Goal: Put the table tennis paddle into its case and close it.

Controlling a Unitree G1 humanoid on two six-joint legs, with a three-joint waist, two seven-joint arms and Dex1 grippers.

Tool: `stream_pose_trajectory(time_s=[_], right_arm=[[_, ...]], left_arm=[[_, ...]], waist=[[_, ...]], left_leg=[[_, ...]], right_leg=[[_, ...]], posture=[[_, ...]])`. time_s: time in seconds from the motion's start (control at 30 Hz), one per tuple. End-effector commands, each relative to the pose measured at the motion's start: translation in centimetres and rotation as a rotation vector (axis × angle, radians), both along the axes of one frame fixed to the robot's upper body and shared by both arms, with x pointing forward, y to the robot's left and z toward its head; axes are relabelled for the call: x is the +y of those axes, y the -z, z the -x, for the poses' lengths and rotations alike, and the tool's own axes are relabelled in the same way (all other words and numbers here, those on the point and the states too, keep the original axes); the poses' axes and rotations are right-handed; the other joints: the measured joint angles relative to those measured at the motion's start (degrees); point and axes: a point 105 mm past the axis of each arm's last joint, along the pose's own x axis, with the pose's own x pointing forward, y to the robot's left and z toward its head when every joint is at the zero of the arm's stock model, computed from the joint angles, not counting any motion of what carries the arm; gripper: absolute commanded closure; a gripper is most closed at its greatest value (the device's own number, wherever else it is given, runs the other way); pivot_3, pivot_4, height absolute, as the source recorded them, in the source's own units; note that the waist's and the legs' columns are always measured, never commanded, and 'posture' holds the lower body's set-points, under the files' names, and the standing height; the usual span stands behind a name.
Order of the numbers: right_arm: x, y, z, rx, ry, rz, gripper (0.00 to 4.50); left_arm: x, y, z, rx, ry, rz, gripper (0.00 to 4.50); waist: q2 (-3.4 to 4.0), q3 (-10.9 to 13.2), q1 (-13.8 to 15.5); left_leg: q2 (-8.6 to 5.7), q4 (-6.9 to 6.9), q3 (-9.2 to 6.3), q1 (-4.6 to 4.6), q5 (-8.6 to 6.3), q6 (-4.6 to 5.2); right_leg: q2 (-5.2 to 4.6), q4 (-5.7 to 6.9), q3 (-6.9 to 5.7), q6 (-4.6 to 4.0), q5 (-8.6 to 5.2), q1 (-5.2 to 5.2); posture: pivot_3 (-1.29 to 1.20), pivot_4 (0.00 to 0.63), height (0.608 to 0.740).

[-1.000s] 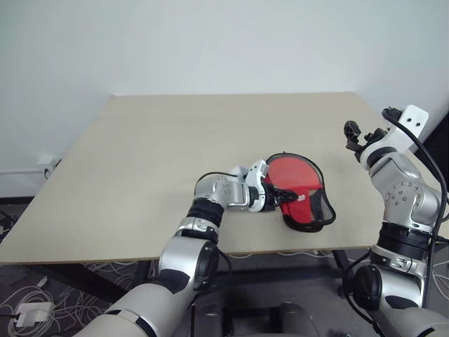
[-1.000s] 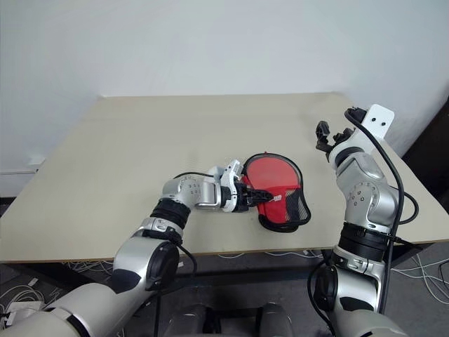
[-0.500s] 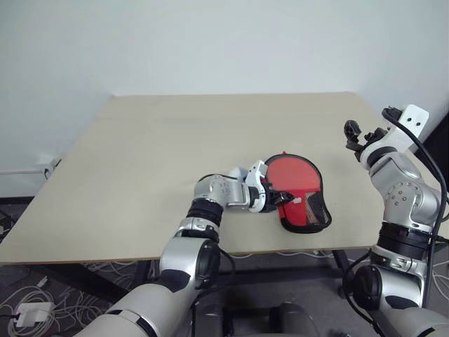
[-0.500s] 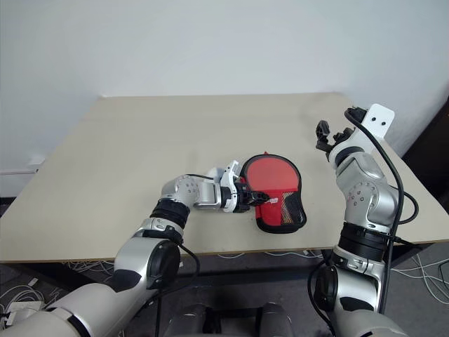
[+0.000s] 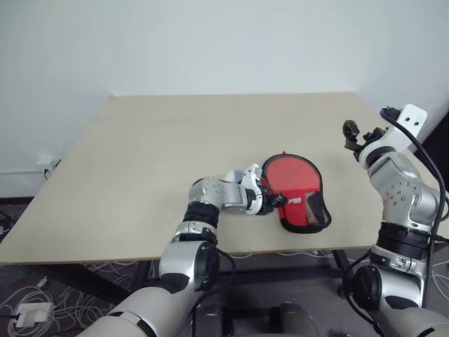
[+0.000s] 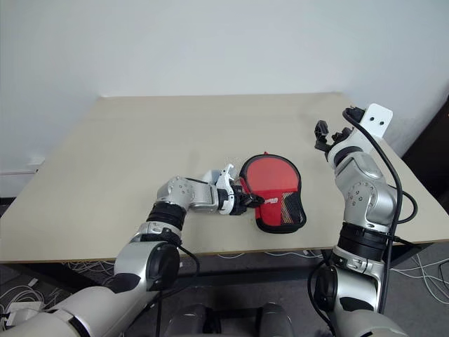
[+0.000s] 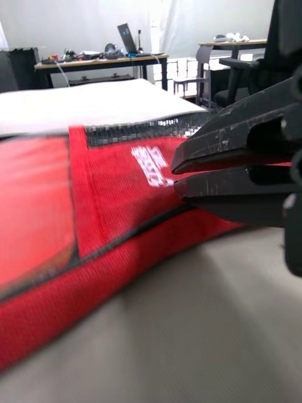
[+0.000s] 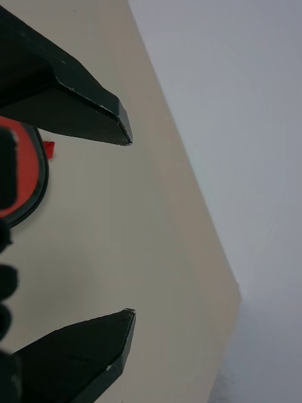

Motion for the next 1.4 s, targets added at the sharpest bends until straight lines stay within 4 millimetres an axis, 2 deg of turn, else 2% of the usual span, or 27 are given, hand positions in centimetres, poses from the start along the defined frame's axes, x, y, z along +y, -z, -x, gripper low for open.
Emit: stream_pose_trajectory(time_s=[0.03, 0.37, 0.5, 0.6, 0.87, 1.03, 1.2, 1.3, 1.4], right_arm=[[-0.3, -1.4, 0.1, -0.056, 0.014, 0.011, 0.0], [-0.5, -1.4, 0.1, -0.052, 0.023, 0.011, 0.0], [-0.5, -1.2, 0.2, -0.046, 0.031, 0.02, 0.0], [-0.4, -1.1, 0.3, -0.044, 0.032, 0.022, 0.0], [-0.7, -1.1, 0.5, -0.044, 0.037, 0.031, 0.0], [-0.7, -1.1, 0.5, -0.042, 0.039, 0.038, 0.0], [-0.5, -0.9, 0.5, -0.036, 0.034, 0.059, 0.0], [-0.4, -0.9, 0.5, -0.033, 0.034, 0.067, 0.0], [-0.4, -1.0, 0.5, -0.036, 0.035, 0.066, 0.0]], left_arm=[[-0.1, 0.0, 0.0, 0.009, -0.018, 0.01, 4.49], [-1.2, 0.5, -0.3, 0.056, -0.058, 0.025, 4.49], [-2.0, 0.9, -0.3, -0.032, -0.017, -0.038, 4.49], [-2.4, 0.3, -0.2, -0.068, 0.01, -0.02, 3.91], [-1.9, -0.2, -0.2, 0.077, -0.028, 0.025, 1.15], [-1.8, 0.4, -0.1, 0.136, -0.053, 0.008, 1.15], [-1.9, 1.3, -0.6, 0.118, -0.104, -0.055, 1.15], [-2.3, 1.7, 0.0, 0.128, -0.07, -0.083, 1.15], [-1.9, 2.1, 0.1, 0.115, -0.048, -0.174, 1.69]], waist=[[0.0, 0.0, 0.0], [0.0, -0.01, 0.03], [0.01, -0.02, 0.03], [0.01, -0.02, 0.02], [0.01, -0.02, -0.01], [0.01, -0.02, 0.0], [-0.02, -0.05, 0.0], [-0.05, -0.08, 0.01], [-0.06, -0.08, -0.01]], left_leg=[[0.0, 0.0, 0.0, 0.0, -0.04, -0.07], [0.0, 0.01, -0.01, 0.01, -0.05, -0.07], [-0.01, 0.03, -0.02, 0.03, -0.06, -0.05], [0.0, 0.03, -0.02, 0.03, -0.05, -0.07], [0.0, 0.04, -0.04, 0.02, -0.18, 0.15], [0.0, 0.04, -0.06, 0.03, -0.18, 0.17], [0.0, 0.05, -0.06, 0.06, -0.18, 0.14], [0.0, 0.04, -0.06, 0.2, -0.21, 0.18], [0.0, 0.01, -0.09, 0.45, -0.28, 0.25]], right_leg=[[0.0, 0.0, 0.0, 0.0, 0.0, 0.0], [0.0, 0.0, -0.02, 0.0, 0.0, 0.03], [0.0, 0.0, -0.03, 0.0, 0.0, 0.06], [0.0, 0.0, -0.04, -0.01, 0.0, 0.05], [0.0, 0.0, -0.03, -0.01, 0.0, 0.05], [0.01, 0.0, -0.04, 0.0, 0.0, 0.06], [0.0, 0.0, -0.05, 0.0, 0.0, 0.11], [0.01, 0.0, -0.06, -0.01, 0.0, 0.22], [0.0, -0.06, -0.08, -0.01, -0.01, 0.48]], posture=[[0.0, 0.0, 0.724], [0.0, 0.0, 0.724], [0.0, 0.0, 0.724], [0.0, 0.0, 0.724], [0.0, 0.0, 0.724], [0.0, 0.0, 0.724], [0.0, 0.0, 0.724], [0.0, 0.0, 0.724], [0.0, 0.0, 0.724]])
